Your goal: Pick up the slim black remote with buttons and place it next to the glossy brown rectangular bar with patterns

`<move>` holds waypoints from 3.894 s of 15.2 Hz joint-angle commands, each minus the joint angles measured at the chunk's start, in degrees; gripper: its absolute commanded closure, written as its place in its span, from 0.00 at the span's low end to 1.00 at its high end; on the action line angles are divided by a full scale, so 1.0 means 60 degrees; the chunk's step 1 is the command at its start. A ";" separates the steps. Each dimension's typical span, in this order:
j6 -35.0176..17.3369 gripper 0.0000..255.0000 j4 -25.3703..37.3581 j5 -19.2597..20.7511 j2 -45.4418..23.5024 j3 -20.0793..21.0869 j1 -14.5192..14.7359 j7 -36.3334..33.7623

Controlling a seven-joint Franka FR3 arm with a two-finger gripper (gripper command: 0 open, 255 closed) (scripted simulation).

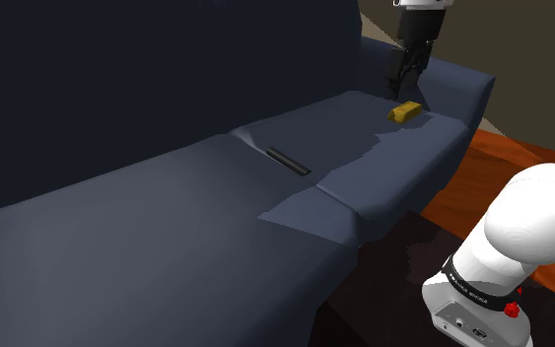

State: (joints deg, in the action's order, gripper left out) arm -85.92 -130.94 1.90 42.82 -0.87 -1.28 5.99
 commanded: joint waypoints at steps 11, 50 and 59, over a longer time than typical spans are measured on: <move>-0.3088 0.00 -0.0587 -0.0555 -0.2387 0.0329 0.0151 -0.0744; -0.7883 1.00 0.1174 -0.1168 -0.8664 0.0766 0.0472 -0.1636; -0.7289 1.00 0.1400 -0.1154 -0.8295 0.0759 0.0466 -0.1675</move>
State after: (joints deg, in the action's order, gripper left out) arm -130.27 -122.64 -5.01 -7.44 3.73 1.60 -4.17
